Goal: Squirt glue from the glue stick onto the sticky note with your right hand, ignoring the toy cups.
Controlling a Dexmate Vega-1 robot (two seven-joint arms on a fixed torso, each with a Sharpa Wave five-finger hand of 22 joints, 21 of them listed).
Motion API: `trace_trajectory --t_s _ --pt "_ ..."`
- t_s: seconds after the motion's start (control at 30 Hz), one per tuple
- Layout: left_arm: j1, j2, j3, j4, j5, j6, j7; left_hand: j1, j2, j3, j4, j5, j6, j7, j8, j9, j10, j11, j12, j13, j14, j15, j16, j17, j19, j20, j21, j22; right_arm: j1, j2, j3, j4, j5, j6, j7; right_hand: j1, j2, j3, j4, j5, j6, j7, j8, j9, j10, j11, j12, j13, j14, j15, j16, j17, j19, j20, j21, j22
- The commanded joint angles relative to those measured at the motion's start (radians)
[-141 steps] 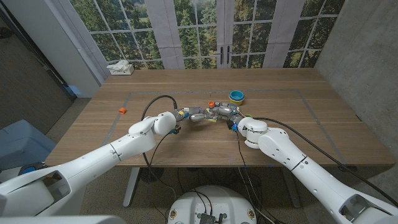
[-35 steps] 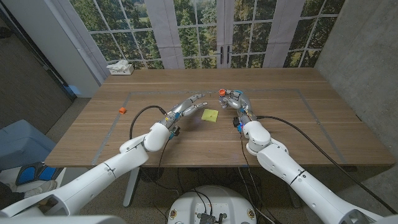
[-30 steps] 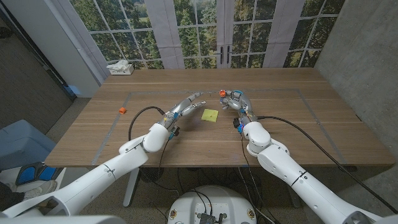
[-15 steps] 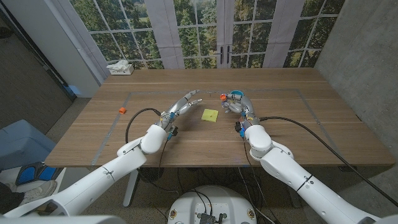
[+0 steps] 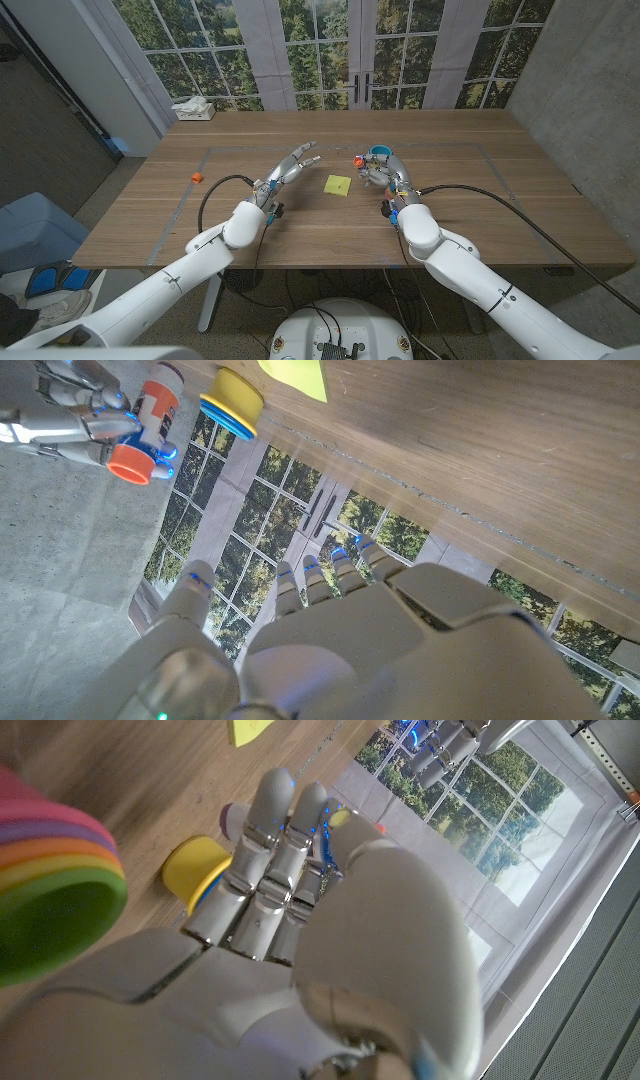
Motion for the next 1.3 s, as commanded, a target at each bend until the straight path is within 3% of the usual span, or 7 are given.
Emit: trace_trajectory --t_s 0.03,0.37,0.53,0.57,0.87,1.03,1.3 --pt "0.021 -0.012 -0.031 0.018 -0.067 -0.054 -0.009 -0.002 0.005 0.001 -0.009 -0.001 0.006 -0.006 0.01 0.0 0.005 0.0 0.009 0.001 -0.005 -0.018 0.002 0.002 0.008 0.004 0.002 0.002 0.001 -0.052 -0.027 -0.052 -0.104 -0.076 0.028 0.008 0.01 0.022 0.019 -0.003 0.099 0.096 0.004 0.005 0.057 0.053 0.003 0.003 0.004 -0.018 -0.002 0.001 -0.004 -0.082 -0.002 0.002" --pt "0.023 -0.011 -0.036 0.021 -0.068 -0.065 -0.017 -0.006 0.003 0.0 -0.011 -0.001 0.011 -0.01 0.012 0.0 -0.002 -0.01 0.007 0.0 -0.015 -0.017 -0.001 0.002 0.009 0.003 0.0 0.002 0.002 -0.083 -0.071 -0.085 -0.257 -0.13 0.007 0.01 0.009 0.02 0.019 -0.008 0.101 0.096 0.004 0.004 0.055 0.047 0.003 0.004 0.001 -0.018 -0.004 0.001 -0.003 -0.082 -0.001 0.003" --pt "0.029 -0.017 -0.043 0.031 -0.096 -0.089 -0.025 -0.014 0.015 0.002 -0.004 0.001 0.016 0.021 0.013 -0.002 -0.003 -0.011 0.008 -0.001 -0.021 -0.025 0.0 0.004 0.018 -0.024 0.002 0.003 0.001 -0.092 -0.088 -0.099 -0.33 -0.16 0.002 0.009 0.009 0.019 0.02 -0.011 0.1 0.091 0.003 0.003 0.054 0.043 0.001 0.004 0.001 -0.017 -0.004 0.002 -0.004 -0.082 -0.002 0.003" --pt "0.03 -0.02 -0.046 0.034 -0.108 -0.094 -0.03 -0.027 0.042 0.005 0.019 0.004 0.023 0.037 0.013 -0.002 -0.002 -0.01 0.009 -0.002 -0.022 -0.025 0.003 0.008 0.027 -0.055 0.004 0.003 -0.001 -0.093 -0.089 -0.101 -0.337 -0.163 0.004 0.009 0.009 0.019 0.02 -0.011 0.1 0.091 0.003 0.003 0.054 0.044 0.002 0.004 0.001 -0.017 -0.004 0.002 -0.004 -0.082 -0.002 0.003" --pt "0.041 -0.041 -0.062 0.072 -0.22 -0.163 -0.087 -0.023 0.14 0.049 0.138 0.018 0.018 0.134 0.004 -0.004 -0.004 0.023 0.009 -0.003 -0.03 -0.036 0.003 0.007 0.071 -0.185 0.012 0.001 0.009 -0.115 -0.134 -0.109 -0.476 -0.205 0.027 0.007 0.008 0.016 0.022 -0.016 0.103 0.085 0.003 0.001 0.052 0.034 0.001 0.004 -0.001 -0.018 -0.006 0.003 -0.009 -0.081 -0.002 0.003" --pt "0.05 -0.055 -0.073 0.092 -0.277 -0.197 -0.112 -0.004 0.152 0.084 0.165 0.022 0.009 0.151 0.003 -0.004 -0.011 0.035 0.008 -0.003 -0.034 -0.043 0.002 0.005 0.079 -0.208 0.01 -0.001 0.014 -0.119 -0.157 -0.11 -0.551 -0.226 0.037 0.006 0.007 0.015 0.022 -0.019 0.103 0.081 0.003 0.0 0.053 0.028 0.002 0.005 -0.002 -0.021 -0.007 0.002 -0.013 -0.08 -0.003 0.003" --pt "0.068 -0.073 -0.089 0.109 -0.325 -0.239 -0.126 0.017 0.15 0.113 0.171 0.021 0.004 0.149 0.003 -0.005 -0.013 0.03 0.008 -0.004 -0.034 -0.049 0.001 0.002 0.082 -0.214 0.007 -0.002 0.024 -0.121 -0.196 -0.114 -0.665 -0.273 0.072 0.005 0.003 0.011 0.022 -0.024 0.103 0.069 0.002 -0.002 0.05 0.029 -0.001 0.002 -0.005 -0.021 -0.011 0.001 -0.022 -0.08 -0.003 0.004"
